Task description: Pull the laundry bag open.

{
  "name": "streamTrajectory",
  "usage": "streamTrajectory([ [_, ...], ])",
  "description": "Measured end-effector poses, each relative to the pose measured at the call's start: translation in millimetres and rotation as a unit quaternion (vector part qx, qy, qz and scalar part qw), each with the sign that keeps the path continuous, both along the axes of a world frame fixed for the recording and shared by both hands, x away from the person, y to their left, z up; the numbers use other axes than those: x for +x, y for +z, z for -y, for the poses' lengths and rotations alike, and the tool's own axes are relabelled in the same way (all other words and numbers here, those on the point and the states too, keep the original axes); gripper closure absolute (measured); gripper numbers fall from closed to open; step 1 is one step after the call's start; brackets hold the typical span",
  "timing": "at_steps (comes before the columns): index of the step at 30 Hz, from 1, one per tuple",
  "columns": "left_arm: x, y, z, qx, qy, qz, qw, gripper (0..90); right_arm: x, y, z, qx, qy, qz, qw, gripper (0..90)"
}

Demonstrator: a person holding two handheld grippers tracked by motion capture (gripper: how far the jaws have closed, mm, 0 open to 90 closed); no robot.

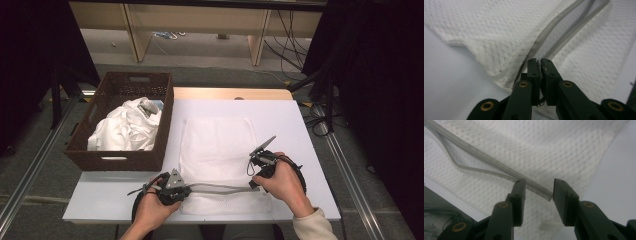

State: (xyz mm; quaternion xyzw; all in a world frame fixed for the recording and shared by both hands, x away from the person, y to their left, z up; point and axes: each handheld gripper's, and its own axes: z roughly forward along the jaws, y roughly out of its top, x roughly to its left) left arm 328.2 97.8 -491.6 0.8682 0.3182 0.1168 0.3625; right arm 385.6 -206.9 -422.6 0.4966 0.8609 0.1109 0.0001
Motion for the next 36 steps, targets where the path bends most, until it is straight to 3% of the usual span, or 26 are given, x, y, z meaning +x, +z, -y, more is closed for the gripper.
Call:
streamTrajectory([
  [6, -4.6, 3.5, -0.5, -0.003, -0.003, 0.003, 1.0000, 80.3, -1.9, 1.5, -5.2, 0.008, 0.018, 0.012, 0.9997, 62.1],
  [8, -8.3, 7.6, -1.6, -0.013, -0.007, 0.011, 0.9998, 78.0, -1.1, 0.4, -8.5, 0.017, 0.046, 0.029, 0.9983, 60.0],
  [9, -10.9, 11.9, -4.2, -0.012, -0.003, 0.024, 0.9996, 76.5, -1.6, 0.4, -11.2, 0.018, 0.052, 0.035, 0.9979, 59.4],
  [11, -12.7, 14.2, -5.5, -0.016, -0.001, 0.029, 0.9995, 72.9, -2.2, 0.9, -14.3, 0.020, 0.054, 0.035, 0.9978, 58.6],
  [13, -17.4, 17.7, -10.5, -0.039, 0.004, 0.047, 0.9981, 66.2, -3.4, -0.1, -20.9, 0.032, 0.065, 0.040, 0.9965, 55.3],
  [17, -21.7, 20.9, -19.7, -0.048, 0.025, 0.057, 0.9969, 50.0, -1.3, -1.1, -25.9, 0.037, 0.082, 0.056, 0.9944, 51.6],
  [18, -24.4, 20.4, -24.2, -0.067, 0.043, 0.066, 0.9947, 47.5, -0.9, -0.7, -27.1, 0.038, 0.083, 0.055, 0.9943, 51.4],
  [19, -24.4, 20.4, -24.2, -0.067, 0.043, 0.066, 0.9947, 45.4, -0.9, -0.7, -27.1, 0.038, 0.083, 0.055, 0.9943, 51.4],
  [20, -27.8, 19.3, -26.5, -0.081, 0.056, 0.073, 0.9924, 43.2, 0.3, 0.1, -29.6, 0.040, 0.091, 0.061, 0.9932, 50.7],
  [25, -33.2, 18.0, -28.9, -0.079, 0.063, 0.092, 0.9906, 34.4, 1.6, 1.4, -35.0, 0.049, 0.097, 0.064, 0.9920, 49.3],
  [27, -36.6, 17.7, -29.8, -0.081, 0.071, 0.099, 0.9892, 34.1, 2.6, 1.1, -39.1, 0.052, 0.092, 0.061, 0.9925, 48.9],
  [28, -36.9, 18.0, -30.3, -0.080, 0.072, 0.101, 0.9890, 33.4, 5.1, 0.4, -38.7, 0.052, 0.106, 0.070, 0.9905, 48.8],
  [31, -36.6, 16.7, -31.1, -0.082, 0.078, 0.105, 0.9880, 32.4, 8.3, -0.7, -42.1, 0.059, 0.112, 0.076, 0.9891, 48.2],
  [36, -36.2, 16.2, -31.4, -0.082, 0.083, 0.108, 0.9872, 31.5, 10.1, -3.5, -48.1, 0.066, 0.122, 0.072, 0.9878, 46.8],
])
